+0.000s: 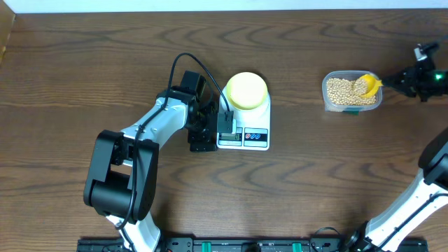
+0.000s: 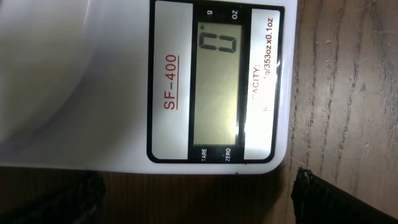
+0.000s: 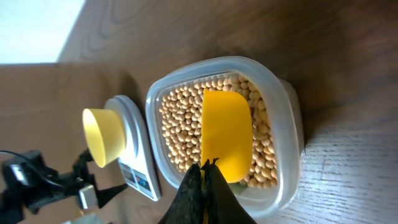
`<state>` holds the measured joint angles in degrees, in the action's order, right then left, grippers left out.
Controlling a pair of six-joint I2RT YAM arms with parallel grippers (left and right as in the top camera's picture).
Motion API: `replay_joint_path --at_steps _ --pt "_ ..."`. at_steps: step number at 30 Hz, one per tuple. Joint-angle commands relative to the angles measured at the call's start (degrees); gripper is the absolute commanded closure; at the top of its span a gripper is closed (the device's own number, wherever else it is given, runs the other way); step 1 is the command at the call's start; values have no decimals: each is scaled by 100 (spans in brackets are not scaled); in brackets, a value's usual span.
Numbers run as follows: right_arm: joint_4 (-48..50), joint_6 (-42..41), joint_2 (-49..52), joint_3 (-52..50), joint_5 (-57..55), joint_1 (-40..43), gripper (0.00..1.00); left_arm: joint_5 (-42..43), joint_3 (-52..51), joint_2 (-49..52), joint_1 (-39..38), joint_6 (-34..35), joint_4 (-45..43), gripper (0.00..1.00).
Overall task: Scoop item into bowl and weigh 50g on scale
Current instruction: 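Lift the scoop of soybeans with the right gripper, then carry the filled yellow scoop with the right gripper over the yellow bowl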
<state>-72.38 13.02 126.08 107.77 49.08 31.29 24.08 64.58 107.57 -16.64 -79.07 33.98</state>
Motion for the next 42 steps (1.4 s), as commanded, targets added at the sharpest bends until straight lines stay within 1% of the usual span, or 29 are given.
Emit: replay_joint_path --at_steps 1,18,27,34,42 --pt "-50 35 24 11 457 17 99 205 -72 35 2 48 -4 2" --pt "-48 98 24 11 901 11 99 205 -72 35 2 48 -7 2" --pt "-66 96 24 11 1480 -42 99 205 -72 35 2 46 -7 3" --pt "-26 94 24 11 1604 -304 99 205 -72 35 2 46 -7 2" --pt "61 35 24 11 1611 -826 99 205 -72 35 2 46 -4 2"
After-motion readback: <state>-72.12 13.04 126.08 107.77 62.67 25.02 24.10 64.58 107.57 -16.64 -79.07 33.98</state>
